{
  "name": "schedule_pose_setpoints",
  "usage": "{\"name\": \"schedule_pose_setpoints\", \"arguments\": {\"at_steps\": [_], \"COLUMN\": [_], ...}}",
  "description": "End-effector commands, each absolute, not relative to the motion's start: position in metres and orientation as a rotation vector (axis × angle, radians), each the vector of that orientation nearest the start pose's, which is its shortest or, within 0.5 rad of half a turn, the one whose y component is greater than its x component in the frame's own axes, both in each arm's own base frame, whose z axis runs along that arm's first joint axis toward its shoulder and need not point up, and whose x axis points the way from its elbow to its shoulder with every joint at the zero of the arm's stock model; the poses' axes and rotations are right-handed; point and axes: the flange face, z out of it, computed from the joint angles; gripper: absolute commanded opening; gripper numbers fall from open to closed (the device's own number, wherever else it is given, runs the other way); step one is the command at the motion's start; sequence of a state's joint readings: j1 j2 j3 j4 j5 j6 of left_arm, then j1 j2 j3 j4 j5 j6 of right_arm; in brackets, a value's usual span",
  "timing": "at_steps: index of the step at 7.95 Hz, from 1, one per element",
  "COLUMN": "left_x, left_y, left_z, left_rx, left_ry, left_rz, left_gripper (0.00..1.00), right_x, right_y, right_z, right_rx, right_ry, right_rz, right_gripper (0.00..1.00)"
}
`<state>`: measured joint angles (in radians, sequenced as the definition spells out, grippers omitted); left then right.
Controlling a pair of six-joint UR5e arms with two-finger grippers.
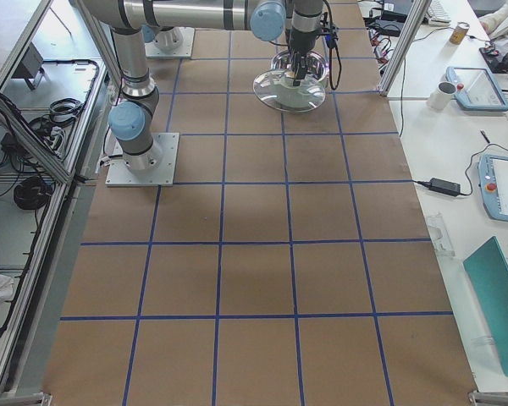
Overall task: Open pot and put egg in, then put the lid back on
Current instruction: 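Withdraw the left gripper toward the pink bowl while the right gripper lifts the lid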
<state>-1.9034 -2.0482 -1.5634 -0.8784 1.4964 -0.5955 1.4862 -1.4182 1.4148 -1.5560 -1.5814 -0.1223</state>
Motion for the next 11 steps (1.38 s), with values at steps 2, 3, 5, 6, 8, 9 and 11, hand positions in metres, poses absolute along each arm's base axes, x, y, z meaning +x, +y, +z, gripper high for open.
{"name": "schedule_pose_setpoints", "arguments": {"at_steps": [2, 3, 5, 6, 8, 9, 11], "left_x": [-0.33, -0.32, -0.265, -0.229, -0.203, -0.184, -0.125], "left_y": [-0.531, -0.513, -0.474, -0.455, -0.441, -0.449, -0.464], "left_z": [0.388, 0.416, 0.474, 0.496, 0.508, 0.507, 0.509], "left_rx": [-0.343, -0.341, -0.411, -0.343, -0.175, -0.141, -0.076], "left_ry": [3.256, 3.245, 3.196, 3.154, 3.134, 3.137, 3.149], "left_rz": [-0.195, -0.157, -0.032, 0.025, 0.095, 0.11, 0.143], "left_gripper": [1.0, 1.0, 1.0, 1.0, 1.0, 1.0, 1.0], "right_x": [0.107, 0.119, 0.146, 0.165, 0.237, 0.264, 0.29], "right_y": [-0.565, -0.565, -0.562, -0.564, -0.573, -0.579, -0.584], "right_z": [0.485, 0.483, 0.483, 0.476, 0.445, 0.434, 0.43], "right_rx": [-0.11, -0.137, -0.174, -0.182, -0.212, -0.225, -0.279], "right_ry": [3.138, 3.13, 3.104, 3.101, 3.095, 3.089, 3.081], "right_rz": [-0.003, -0.018, -0.033, -0.041, -0.073, -0.082, -0.087], "right_gripper": [0.0, 0.0, 0.0, 0.0, 0.0, 0.0, 0.0]}}
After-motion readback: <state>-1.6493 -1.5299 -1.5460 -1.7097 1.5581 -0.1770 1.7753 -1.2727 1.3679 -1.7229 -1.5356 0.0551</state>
